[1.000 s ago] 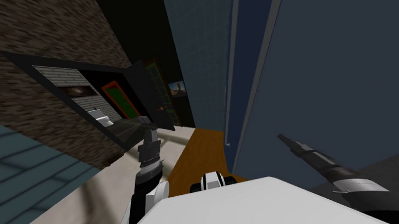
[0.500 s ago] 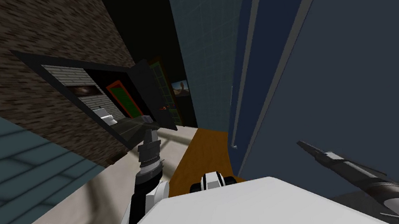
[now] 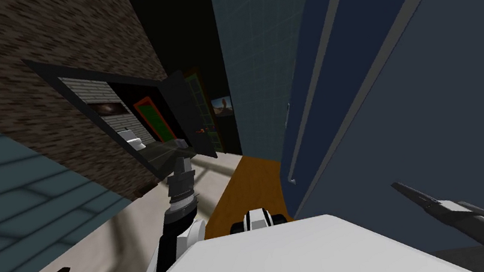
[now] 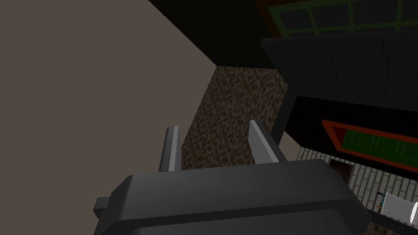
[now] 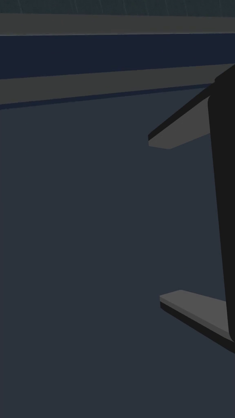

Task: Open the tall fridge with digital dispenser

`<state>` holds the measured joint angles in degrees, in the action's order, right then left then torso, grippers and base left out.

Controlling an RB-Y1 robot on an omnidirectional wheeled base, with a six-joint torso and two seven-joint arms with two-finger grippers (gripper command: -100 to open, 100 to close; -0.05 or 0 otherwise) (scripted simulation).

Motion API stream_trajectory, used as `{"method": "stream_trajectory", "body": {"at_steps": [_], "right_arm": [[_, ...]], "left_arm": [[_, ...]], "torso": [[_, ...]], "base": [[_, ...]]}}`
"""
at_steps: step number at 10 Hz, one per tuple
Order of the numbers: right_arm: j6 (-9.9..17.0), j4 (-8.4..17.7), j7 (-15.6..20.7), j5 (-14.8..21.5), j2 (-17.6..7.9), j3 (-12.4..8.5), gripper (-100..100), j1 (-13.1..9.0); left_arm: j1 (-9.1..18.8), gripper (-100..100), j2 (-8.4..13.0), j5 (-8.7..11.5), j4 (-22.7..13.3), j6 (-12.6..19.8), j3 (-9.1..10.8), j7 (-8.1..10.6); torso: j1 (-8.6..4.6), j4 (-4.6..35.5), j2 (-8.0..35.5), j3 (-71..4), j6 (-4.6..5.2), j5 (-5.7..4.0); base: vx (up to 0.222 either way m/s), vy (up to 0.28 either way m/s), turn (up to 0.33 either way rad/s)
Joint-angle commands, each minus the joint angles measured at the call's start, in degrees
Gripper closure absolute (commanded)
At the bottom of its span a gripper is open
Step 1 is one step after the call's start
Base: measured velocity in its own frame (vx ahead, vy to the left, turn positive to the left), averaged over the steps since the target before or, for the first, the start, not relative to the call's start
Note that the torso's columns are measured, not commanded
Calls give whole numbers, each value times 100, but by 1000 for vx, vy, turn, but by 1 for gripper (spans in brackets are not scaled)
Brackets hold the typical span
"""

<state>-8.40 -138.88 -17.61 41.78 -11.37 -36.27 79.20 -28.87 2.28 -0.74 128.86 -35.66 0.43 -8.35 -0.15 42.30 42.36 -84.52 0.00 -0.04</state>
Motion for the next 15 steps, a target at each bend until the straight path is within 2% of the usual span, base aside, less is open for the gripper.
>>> {"method": "stream_trajectory", "body": {"at_steps": [1, 2, 4, 5, 7, 8, 10, 11, 13, 14, 15], "right_arm": [[415, 8, -234, 425, -89, -391, -100, 486], [415, 8, -234, 472, -89, -460, -100, 583], [732, 21, -423, 848, -148, -863, -100, 1006], [748, 21, -423, 907, -148, -909, -100, 1119], [1065, 14, -582, 1294, -212, -1296, -100, 1561], [1071, 14, -582, 1309, -212, -1329, -100, 1617], [1378, -14, -712, 1673, -276, -1712, -100, 2057], [1378, -14, -712, 1673, -276, -1712, -100, 2070], [1663, -70, -816, 1997, -339, -2056, -100, 2476], [1663, -70, -816, 1997, -339, -2056, -100, 2476], [1795, -112, -860, 2144, -372, -2212, -100, 2660]], "left_arm": [[0, 0, 0, 0, 0, 0, 0, 0], [0, 0, -1, 0, 0, 0, -1, 0], [0, 0, -1, 0, 0, 0, -1, 0], [0, 0, -1, 0, 0, 0, -1, 0], [0, 0, 0, 0, 0, 0, -1, 0], [0, 0, -1, 0, 0, 0, -1, 0], [0, 0, 0, 0, 0, 0, 0, 0], [0, 0, 0, 0, 0, 0, -1, 0], [0, 0, 0, 0, 0, 0, 0, 0], [0, 0, 0, 0, 0, 0, 0, 0], [-1, 0, 0, 0, 0, 0, 0, 0]], "torso": [[15, -2, -9, -5, -1, 4], [31, -6, -22, -13, 0, 9], [16, -3, -10, -7, -1, 5], [23, -5, -18, -10, -2, 6], [8, 2, 5, 4, 0, 2], [13, -1, -6, -2, -1, 3], [12, -2, -7, -4, -1, 3], [16, -4, -14, -9, -1, 5], [9, -1, -3, -2, -1, 2], [17, -3, -9, -6, -1, 5], [11, -1, -4, -2, 3, 3]], "base": [[100, 113, 129], [89, 103, 36], [106, 117, 126], [80, 103, 60], [80, 96, 127], [78, 76, 48], [87, 85, 137], [74, 56, 49], [80, 62, 134], [70, 48, 45], [69, 53, 77]]}}
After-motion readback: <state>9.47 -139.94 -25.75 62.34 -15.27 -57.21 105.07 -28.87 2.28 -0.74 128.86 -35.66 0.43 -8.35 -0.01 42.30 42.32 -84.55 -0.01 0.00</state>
